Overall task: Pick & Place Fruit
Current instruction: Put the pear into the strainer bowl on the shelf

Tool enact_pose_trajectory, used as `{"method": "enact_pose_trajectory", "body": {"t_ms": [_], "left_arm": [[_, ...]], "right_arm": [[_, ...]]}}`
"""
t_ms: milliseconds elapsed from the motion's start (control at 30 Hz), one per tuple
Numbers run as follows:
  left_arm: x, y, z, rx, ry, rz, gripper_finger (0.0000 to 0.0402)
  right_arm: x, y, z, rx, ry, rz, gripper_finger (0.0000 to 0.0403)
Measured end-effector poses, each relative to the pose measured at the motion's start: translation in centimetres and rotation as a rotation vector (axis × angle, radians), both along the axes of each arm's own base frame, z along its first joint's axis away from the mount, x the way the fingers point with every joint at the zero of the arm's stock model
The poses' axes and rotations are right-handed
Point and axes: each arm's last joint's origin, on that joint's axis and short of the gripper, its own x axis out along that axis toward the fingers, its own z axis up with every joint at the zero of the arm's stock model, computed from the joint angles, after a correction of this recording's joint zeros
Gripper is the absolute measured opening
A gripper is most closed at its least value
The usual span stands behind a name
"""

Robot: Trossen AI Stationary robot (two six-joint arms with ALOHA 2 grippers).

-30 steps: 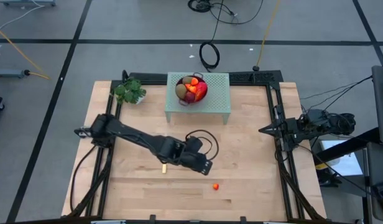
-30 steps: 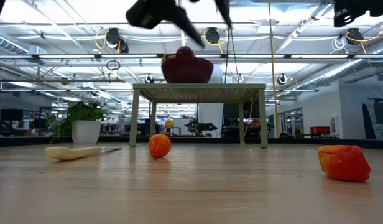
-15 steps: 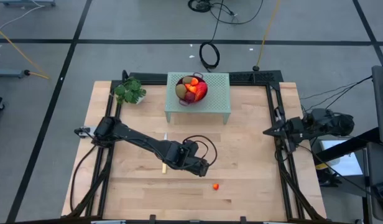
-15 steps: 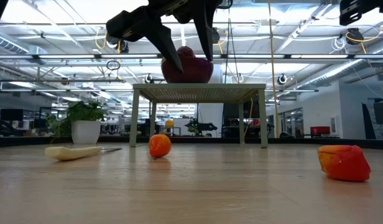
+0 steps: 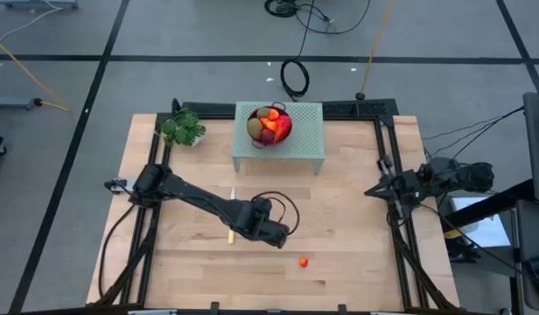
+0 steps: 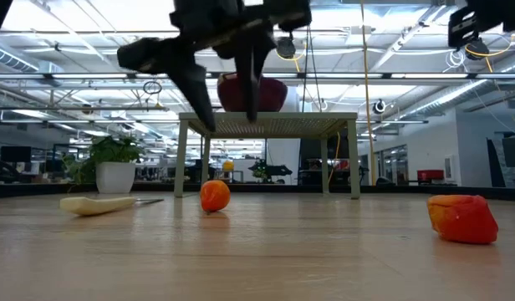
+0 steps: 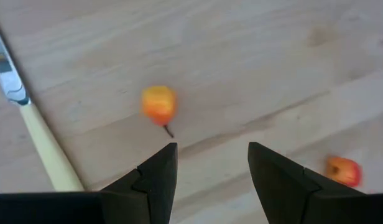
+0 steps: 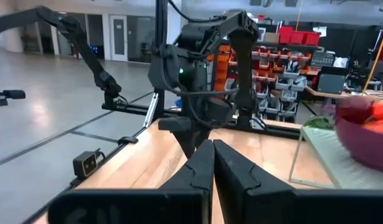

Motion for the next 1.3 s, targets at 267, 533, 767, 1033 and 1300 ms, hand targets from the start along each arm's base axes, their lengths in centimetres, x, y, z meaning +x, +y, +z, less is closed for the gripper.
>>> {"method": "enact_pose_trajectory", "body": {"t_ms": [267, 533, 767, 1033, 1300], "left_arm": [[-0.6, 0.7, -1.9, 0.023, 0.062, 0.019, 0.0198], [-0.8, 1.9, -3.0, 0.033, 0.094, 0.043, 0.0203], [-0.9, 2.5, -3.4, 0.037, 0.112, 0.055, 0.0252], [-0.7, 3.0, -3.5, 0.011, 0.117, 0.068, 0.0289], [0.2, 2.9, -4.9, -0.019, 0.102, 0.063, 0.0292]], "right_arm": [[2.0, 0.5, -2.7, 0.019, -0.11, -0.001, 0.0004], [2.7, 0.6, -4.6, 0.01, -0.076, -0.004, 0.0004], [2.8, 0.6, -4.7, 0.01, -0.073, -0.004, 0.0004], [2.8, 0.6, -4.7, 0.009, -0.073, -0.004, 0.0004], [2.8, 0.6, -4.6, 0.007, -0.074, -0.005, 0.0004]]}}
